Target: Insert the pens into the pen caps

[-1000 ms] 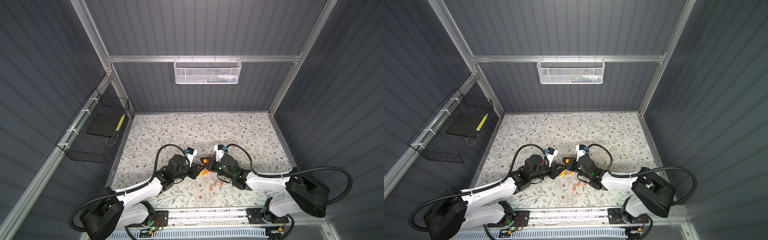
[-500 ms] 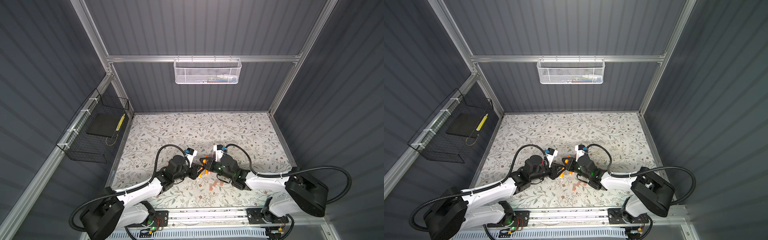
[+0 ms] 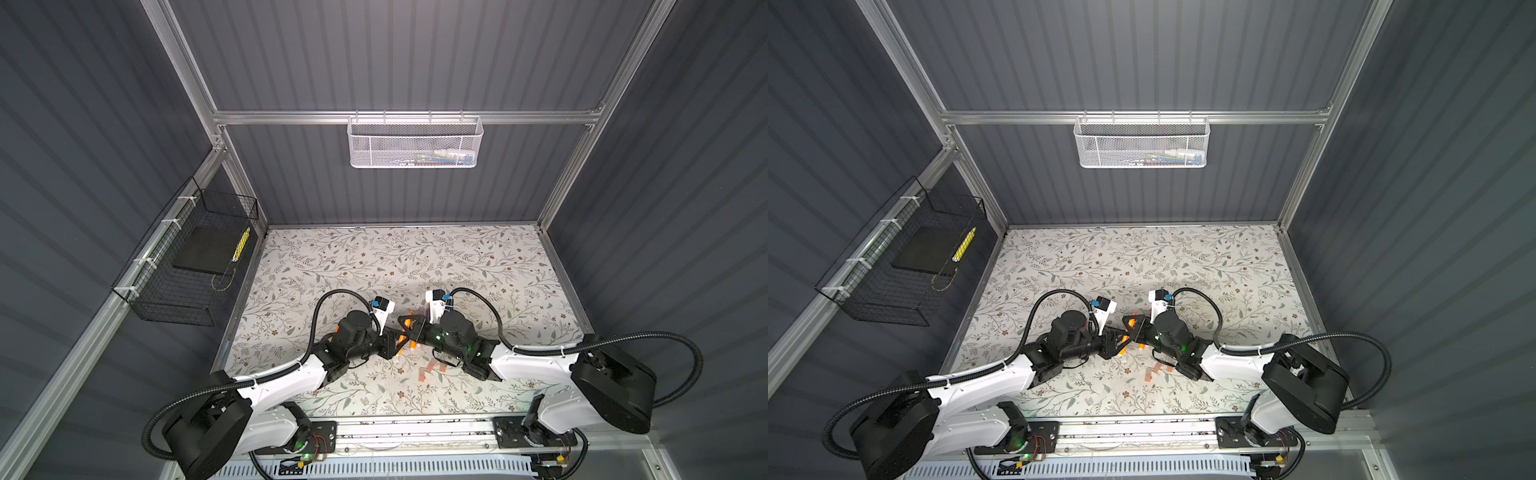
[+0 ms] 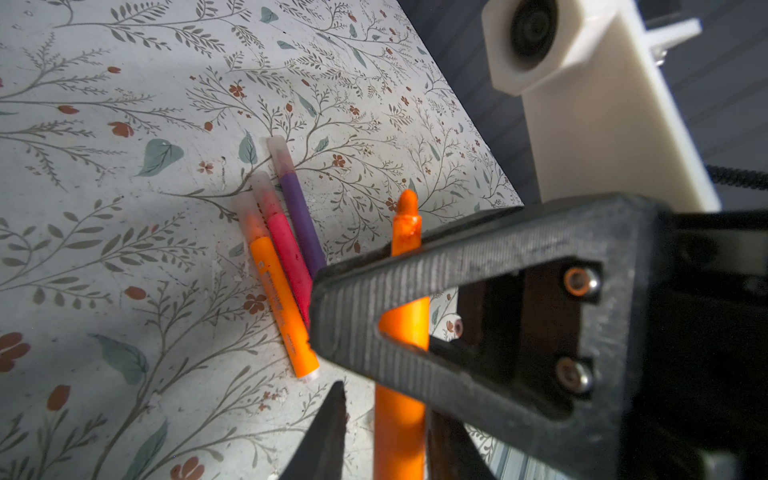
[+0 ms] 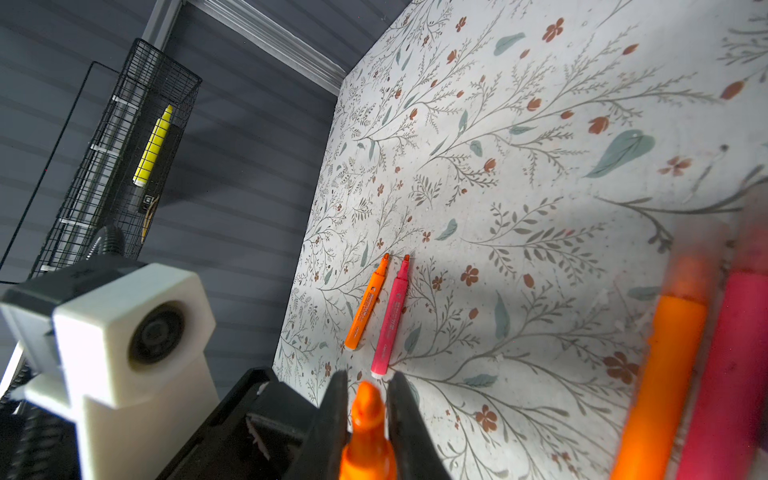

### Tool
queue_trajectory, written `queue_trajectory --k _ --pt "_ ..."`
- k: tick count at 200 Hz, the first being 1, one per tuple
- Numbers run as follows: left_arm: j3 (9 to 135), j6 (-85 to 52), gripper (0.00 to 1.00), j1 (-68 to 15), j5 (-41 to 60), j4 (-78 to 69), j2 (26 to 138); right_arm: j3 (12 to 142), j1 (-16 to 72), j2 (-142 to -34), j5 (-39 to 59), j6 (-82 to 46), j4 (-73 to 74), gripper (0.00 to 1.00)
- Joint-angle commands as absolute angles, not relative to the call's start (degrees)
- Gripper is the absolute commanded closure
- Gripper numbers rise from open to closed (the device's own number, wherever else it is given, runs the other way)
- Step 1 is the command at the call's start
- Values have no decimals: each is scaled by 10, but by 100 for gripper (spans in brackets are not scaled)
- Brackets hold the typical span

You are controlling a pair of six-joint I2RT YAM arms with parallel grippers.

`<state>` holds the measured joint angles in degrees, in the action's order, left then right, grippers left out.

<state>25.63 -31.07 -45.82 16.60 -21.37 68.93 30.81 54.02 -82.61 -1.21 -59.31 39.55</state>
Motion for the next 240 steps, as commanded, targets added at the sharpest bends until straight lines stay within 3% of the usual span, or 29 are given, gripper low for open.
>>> queue_trajectory --k 1,49,64,95,123,144,166,190,210,240 --pt "252 -307 66 -461 176 -233 694 321 544 -822 -24 -584 403 100" --pt "250 -307 64 -461 180 -244 696 326 544 -823 -32 -582 399 100" --pt "250 -305 69 -461 179 -241 699 329 544 -822 -34 -579 394 100" --pt "251 -305 93 -461 167 -238 704 328 545 -824 -36 -577 395 100" --pt "259 -307 100 -461 160 -224 703 331 545 -821 -41 -577 388 99" --pt "260 -308 100 -461 136 -207 700 329 545 -816 -45 -571 384 89" --pt "260 -314 100 -461 94 -185 696 316 545 -804 -57 -564 382 67" --pt "272 -326 100 -455 44 -137 690 297 545 -770 -73 -557 352 50" --pt "268 -338 100 -428 40 -116 679 275 545 -724 -95 -547 303 42" --pt "237 -357 100 -380 35 -106 646 237 546 -646 -133 -538 218 38"
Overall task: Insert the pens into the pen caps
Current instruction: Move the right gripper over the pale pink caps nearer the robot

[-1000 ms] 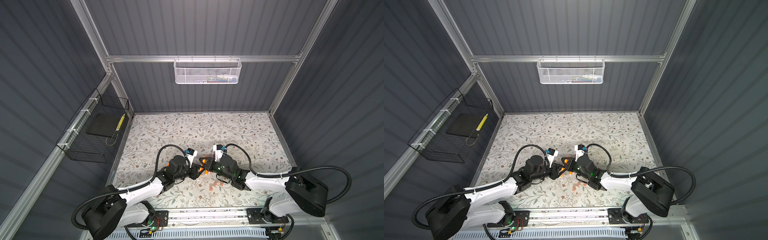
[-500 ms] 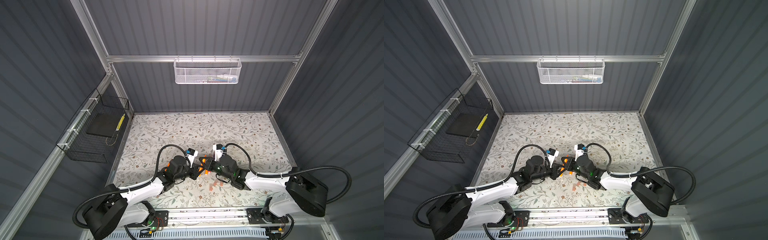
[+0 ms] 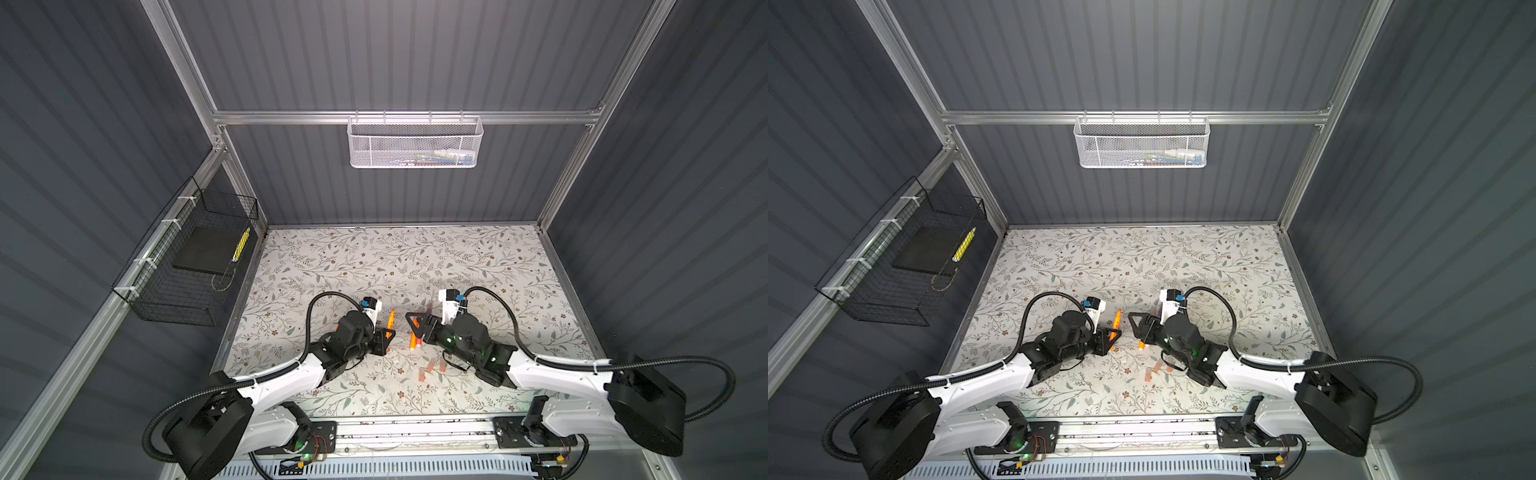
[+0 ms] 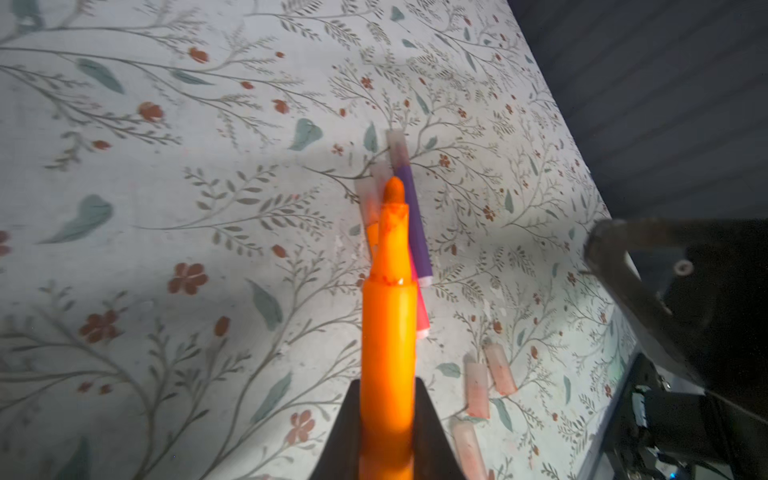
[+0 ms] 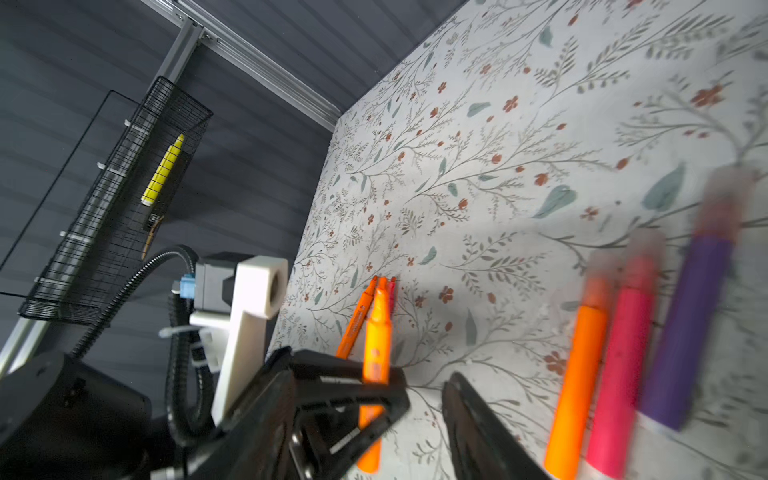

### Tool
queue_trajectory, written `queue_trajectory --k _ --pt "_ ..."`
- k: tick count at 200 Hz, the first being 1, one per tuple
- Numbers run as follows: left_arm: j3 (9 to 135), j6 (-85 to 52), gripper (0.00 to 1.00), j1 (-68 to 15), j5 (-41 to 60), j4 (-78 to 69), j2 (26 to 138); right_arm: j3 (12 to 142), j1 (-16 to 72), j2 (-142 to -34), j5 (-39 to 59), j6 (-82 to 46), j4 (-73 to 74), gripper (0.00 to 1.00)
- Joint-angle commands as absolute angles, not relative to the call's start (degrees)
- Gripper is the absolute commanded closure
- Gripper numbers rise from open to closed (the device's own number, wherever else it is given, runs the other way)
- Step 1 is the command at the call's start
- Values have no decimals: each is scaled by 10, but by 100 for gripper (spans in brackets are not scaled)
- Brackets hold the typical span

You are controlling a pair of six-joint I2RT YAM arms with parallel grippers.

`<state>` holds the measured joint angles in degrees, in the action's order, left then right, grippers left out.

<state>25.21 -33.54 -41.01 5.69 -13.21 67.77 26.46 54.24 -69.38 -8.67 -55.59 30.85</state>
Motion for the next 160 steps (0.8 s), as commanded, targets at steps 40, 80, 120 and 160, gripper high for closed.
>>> queue_trajectory --k 40,80,120,160 --pt "222 -348 100 -378 41 -98 585 251 546 -563 -173 -506 36 36" --pt "207 -339 100 -378 76 -124 559 268 546 -576 -171 -484 -93 40" --pt "198 -342 100 -378 95 -147 553 258 546 -609 -164 -495 -129 46" --pt "195 -349 100 -378 99 -154 556 262 546 -638 -148 -489 -114 50"
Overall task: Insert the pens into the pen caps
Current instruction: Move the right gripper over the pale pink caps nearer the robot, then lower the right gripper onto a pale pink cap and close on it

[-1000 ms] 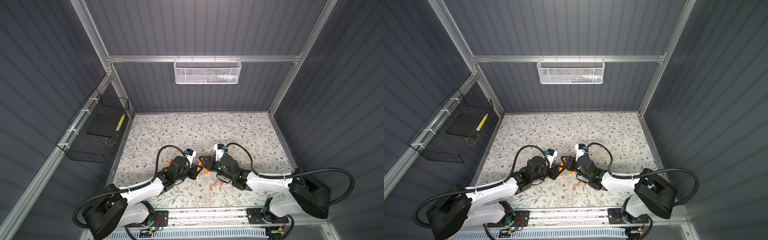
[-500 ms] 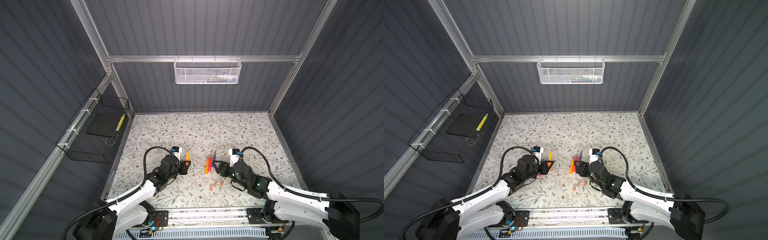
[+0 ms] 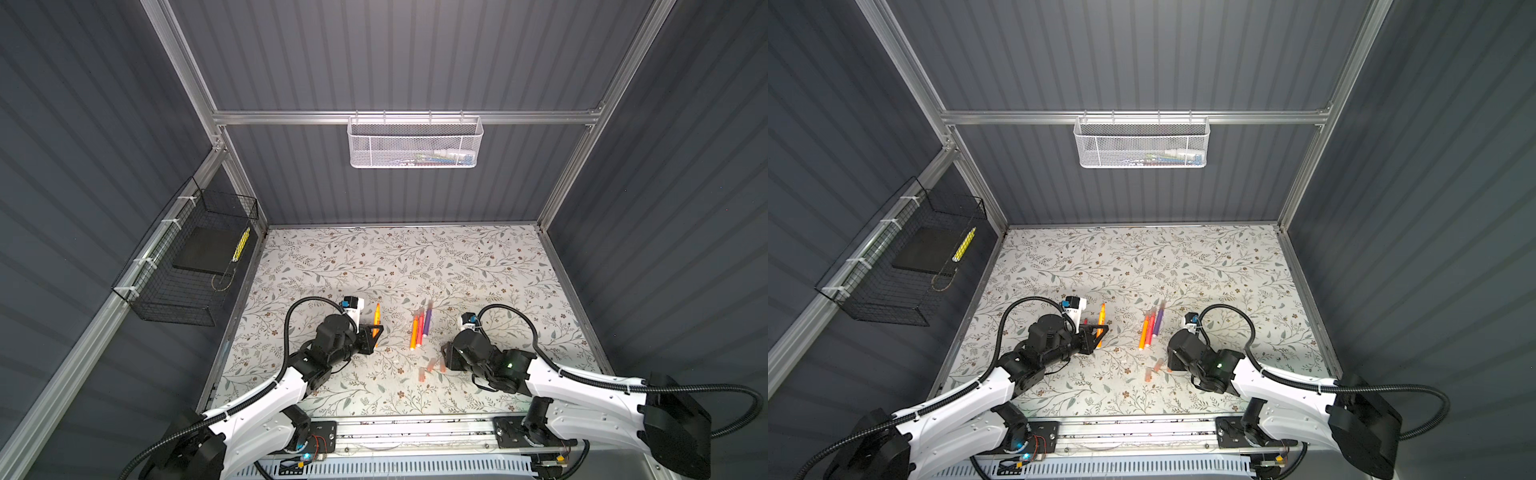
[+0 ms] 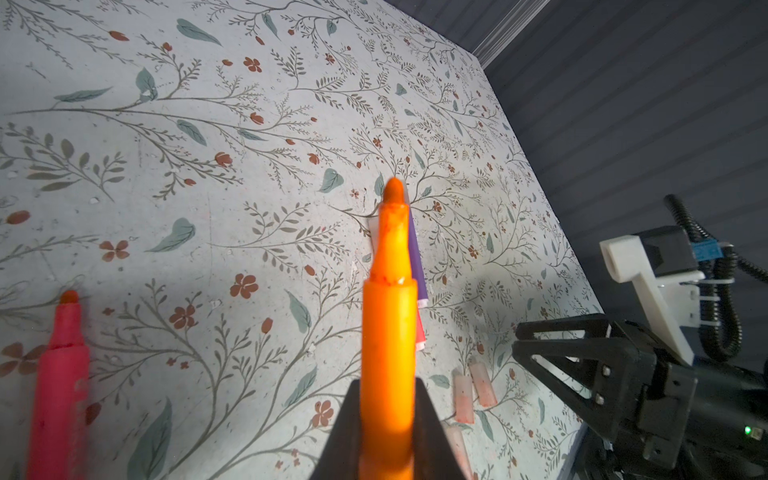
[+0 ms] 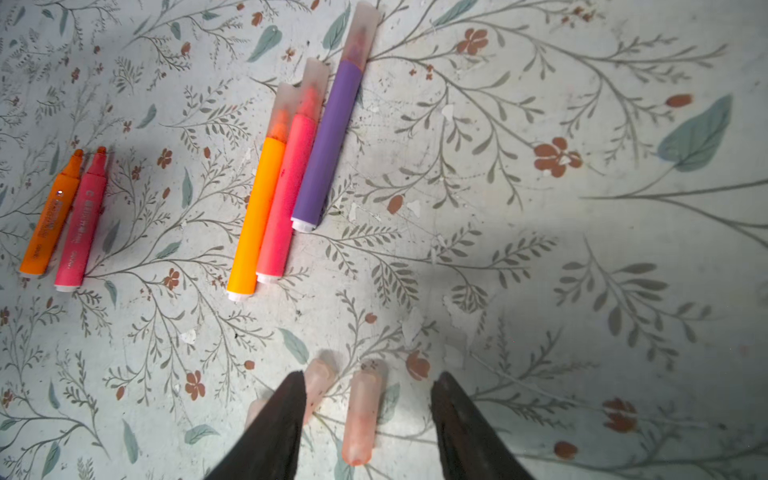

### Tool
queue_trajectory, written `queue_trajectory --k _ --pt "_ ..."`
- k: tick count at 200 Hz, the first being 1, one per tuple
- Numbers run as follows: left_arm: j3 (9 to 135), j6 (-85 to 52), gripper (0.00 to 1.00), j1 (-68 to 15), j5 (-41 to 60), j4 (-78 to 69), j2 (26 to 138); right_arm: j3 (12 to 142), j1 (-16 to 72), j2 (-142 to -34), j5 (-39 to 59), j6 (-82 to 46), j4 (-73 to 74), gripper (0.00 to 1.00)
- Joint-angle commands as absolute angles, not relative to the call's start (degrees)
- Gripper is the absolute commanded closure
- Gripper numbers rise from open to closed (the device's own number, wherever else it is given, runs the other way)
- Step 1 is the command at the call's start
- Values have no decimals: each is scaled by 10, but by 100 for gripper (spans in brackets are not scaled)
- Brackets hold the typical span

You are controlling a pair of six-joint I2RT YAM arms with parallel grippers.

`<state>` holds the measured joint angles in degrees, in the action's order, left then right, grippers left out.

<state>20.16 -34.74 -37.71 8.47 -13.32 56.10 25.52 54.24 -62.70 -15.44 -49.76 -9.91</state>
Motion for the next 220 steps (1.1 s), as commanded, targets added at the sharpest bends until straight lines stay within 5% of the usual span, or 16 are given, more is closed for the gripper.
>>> queue_trajectory --k 1,220 --pt "195 -350 100 -378 99 -153 556 263 546 -638 -147 -489 -115 50" --pt "191 -355 100 -378 110 -168 563 360 604 -824 -192 -504 -193 66"
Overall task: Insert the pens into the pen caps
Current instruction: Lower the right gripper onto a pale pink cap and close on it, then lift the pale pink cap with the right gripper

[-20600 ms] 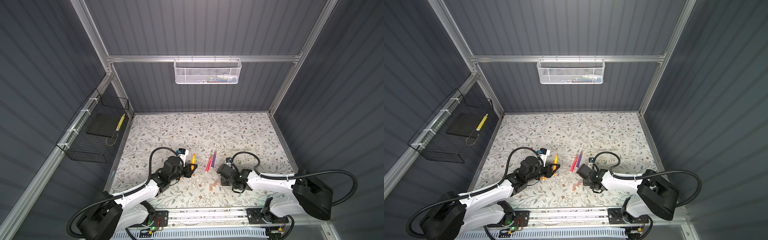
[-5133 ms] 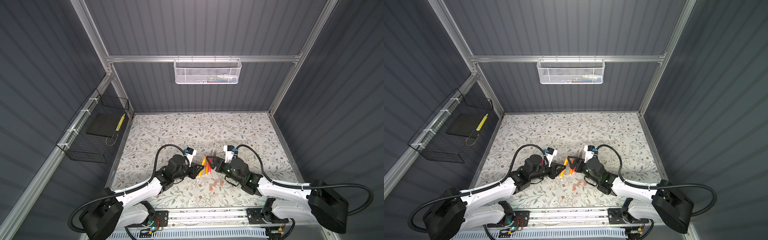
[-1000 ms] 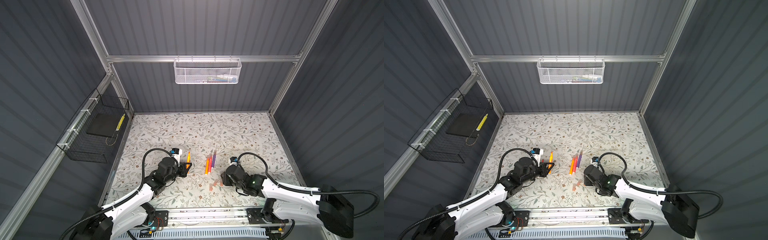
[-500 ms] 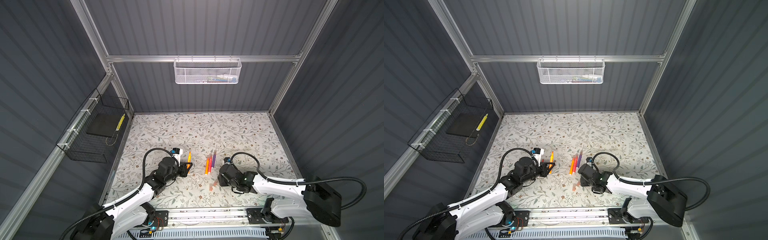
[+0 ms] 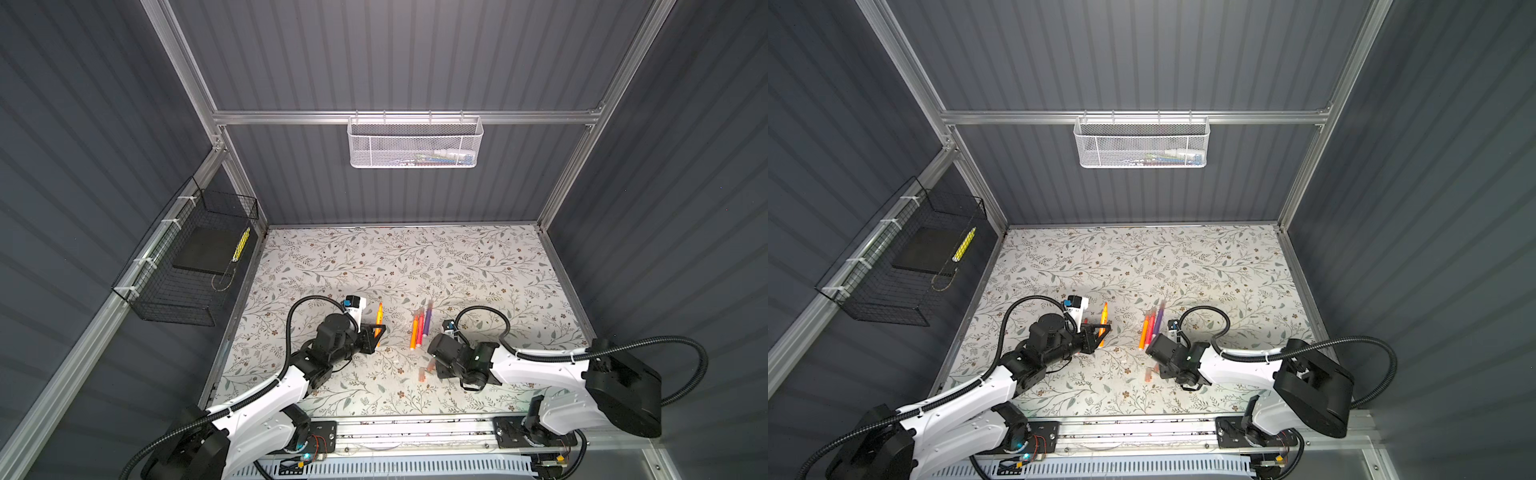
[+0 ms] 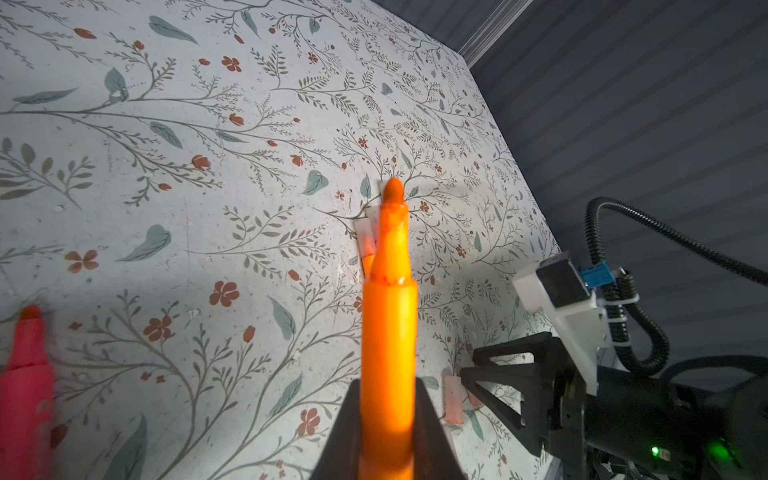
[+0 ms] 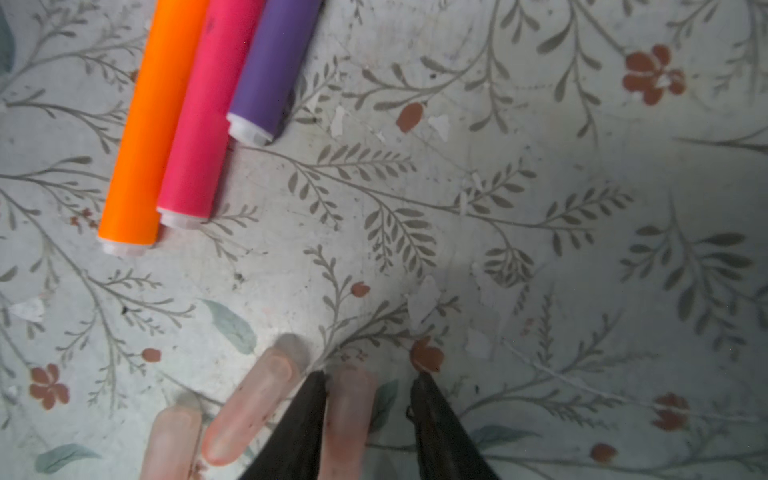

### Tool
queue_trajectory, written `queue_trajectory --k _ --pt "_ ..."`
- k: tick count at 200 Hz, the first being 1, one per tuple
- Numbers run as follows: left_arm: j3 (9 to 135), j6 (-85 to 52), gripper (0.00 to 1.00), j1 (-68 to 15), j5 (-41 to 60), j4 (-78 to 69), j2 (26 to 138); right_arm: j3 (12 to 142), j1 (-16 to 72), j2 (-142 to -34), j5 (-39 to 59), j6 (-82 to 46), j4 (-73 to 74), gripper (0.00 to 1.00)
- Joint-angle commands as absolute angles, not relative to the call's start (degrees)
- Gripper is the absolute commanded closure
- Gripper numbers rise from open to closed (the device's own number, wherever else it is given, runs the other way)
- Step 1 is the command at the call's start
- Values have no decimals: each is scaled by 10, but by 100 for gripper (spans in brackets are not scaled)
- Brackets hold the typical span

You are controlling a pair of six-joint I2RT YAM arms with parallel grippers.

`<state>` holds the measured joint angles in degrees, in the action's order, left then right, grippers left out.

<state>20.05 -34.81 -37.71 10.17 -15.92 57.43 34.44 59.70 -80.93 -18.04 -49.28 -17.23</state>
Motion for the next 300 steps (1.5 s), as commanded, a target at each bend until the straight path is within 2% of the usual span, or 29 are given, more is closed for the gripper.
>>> queue_trajectory --k 1,64,122,198,245,300 --pt "191 -355 100 -377 110 -168 563 361 605 -825 -193 -504 -193 66" --pt "191 -352 100 -378 109 -167 564 377 622 -861 -196 -515 -202 72" --pt "193 -356 100 -378 115 -171 568 362 627 -850 -216 -532 -191 82" --pt "190 -356 100 -379 143 -197 575 299 575 -657 -243 -513 -146 94" --pt "188 -354 100 -384 185 -242 595 279 531 -521 -217 -488 -79 98" --pt "207 -326 100 -432 198 -262 632 296 528 -497 -195 -473 -15 100"
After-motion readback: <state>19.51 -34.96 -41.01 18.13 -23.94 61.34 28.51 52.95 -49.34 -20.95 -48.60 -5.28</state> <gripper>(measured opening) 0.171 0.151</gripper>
